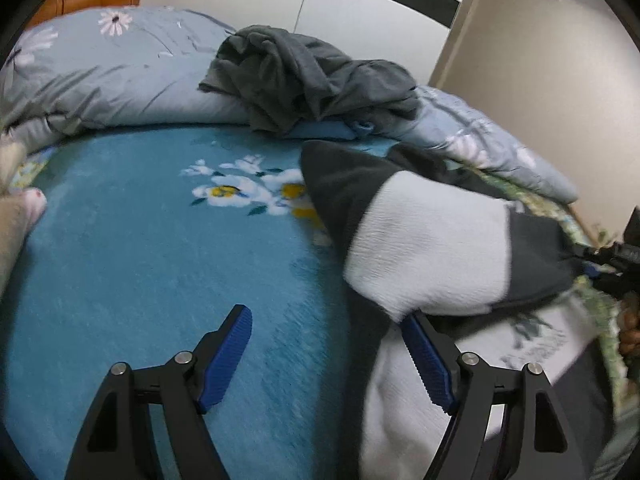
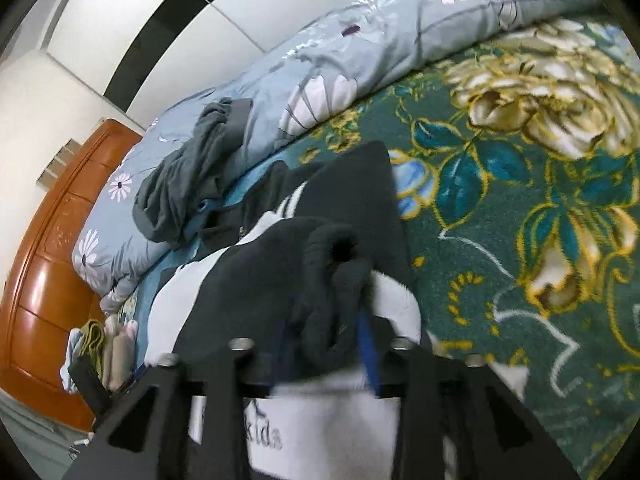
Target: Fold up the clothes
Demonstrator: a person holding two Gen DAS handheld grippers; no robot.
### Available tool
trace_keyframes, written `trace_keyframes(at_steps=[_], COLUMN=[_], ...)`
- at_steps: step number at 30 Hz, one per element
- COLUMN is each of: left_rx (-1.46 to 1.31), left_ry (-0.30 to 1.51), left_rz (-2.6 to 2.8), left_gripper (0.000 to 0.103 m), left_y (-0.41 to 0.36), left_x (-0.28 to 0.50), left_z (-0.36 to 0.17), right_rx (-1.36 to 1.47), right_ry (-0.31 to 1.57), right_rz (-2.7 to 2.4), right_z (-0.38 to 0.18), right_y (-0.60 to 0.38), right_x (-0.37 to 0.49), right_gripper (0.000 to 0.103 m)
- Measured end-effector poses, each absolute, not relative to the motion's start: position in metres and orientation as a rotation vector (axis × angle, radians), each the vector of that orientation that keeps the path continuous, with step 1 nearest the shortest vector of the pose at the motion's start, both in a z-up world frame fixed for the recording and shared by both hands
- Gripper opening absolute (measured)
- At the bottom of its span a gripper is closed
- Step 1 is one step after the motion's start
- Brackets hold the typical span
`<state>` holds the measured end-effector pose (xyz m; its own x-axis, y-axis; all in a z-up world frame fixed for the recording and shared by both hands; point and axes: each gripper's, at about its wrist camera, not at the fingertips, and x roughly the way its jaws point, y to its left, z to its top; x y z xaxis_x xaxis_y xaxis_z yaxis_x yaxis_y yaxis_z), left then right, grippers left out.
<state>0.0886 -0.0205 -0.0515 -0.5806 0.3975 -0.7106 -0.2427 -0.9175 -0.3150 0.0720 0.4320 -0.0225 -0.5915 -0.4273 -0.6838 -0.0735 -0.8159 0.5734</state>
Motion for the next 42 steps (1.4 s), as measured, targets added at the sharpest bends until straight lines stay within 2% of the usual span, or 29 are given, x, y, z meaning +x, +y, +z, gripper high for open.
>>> trace_keyframes(at_steps=[5,15,19,20,22,29,31,36,38,39,42], left_rx=[-1.191,-1.281,-1.294,-1.306,-1.335,-1.360,-1.345,-1.319,-1.315,-1.332,-1.376], left_ry=[-0.347,-0.394,-0.388,-0.398,-0.426,-0.266,-0.294,-0.383,-0.416,-0.468,-0.609], left_rz=[2.402,2.211,2.211,2.202,2.145,2.127,2.083,1.988,1.962,1.915,1.821], left_gripper=[0.080,0.080,0.083,0.087,0.103,0.103,0.103,0.101,0.097,0.087,0.070], left_y=[-0.033,-0.020,-0.013,-0.013,-0.013,-0.001,-0.005,-0.013,-0.016,-0.018,-0.024], left_x=[0.115,0.170,0.188,0.190,0.194,0.216,0.226,0.249,0.254,0.255,0.256], left_z=[-0.047,-0.060,-0.064,-0.064,-0.067,-0.063,-0.063,-0.065,-0.063,-0.066,-0.078], right_rx=[1.334,1.339,1.301,1.296,1.283,1.233,1.237,1.226,1.217,1.208,1.171], right_ry=[-0.790,-1.012,-1.017,-1.011,-1.008,-1.029,-1.004,-0.992,-0.978,-0.977,-1.053], right_rz=[-2.502,-2.459,-2.418,-2.408,-2.399,-2.363,-2.352,-2.300,-2.280,-2.276,-2.246], right_z=[-0.023,-0.054,-0.056,-0.057,-0.058,-0.066,-0.068,-0.072,-0.073,-0.074,-0.079], right_y=[0.446,0.497,0.488,0.485,0.482,0.475,0.469,0.458,0.453,0.452,0.459], right_x=[0.127,0.242,0.261,0.264,0.270,0.290,0.295,0.310,0.315,0.317,0.318], right_gripper=[0.043,0.043,0.043,0.043,0.043,0.043,0.043,0.043,0.043,0.043,0.043])
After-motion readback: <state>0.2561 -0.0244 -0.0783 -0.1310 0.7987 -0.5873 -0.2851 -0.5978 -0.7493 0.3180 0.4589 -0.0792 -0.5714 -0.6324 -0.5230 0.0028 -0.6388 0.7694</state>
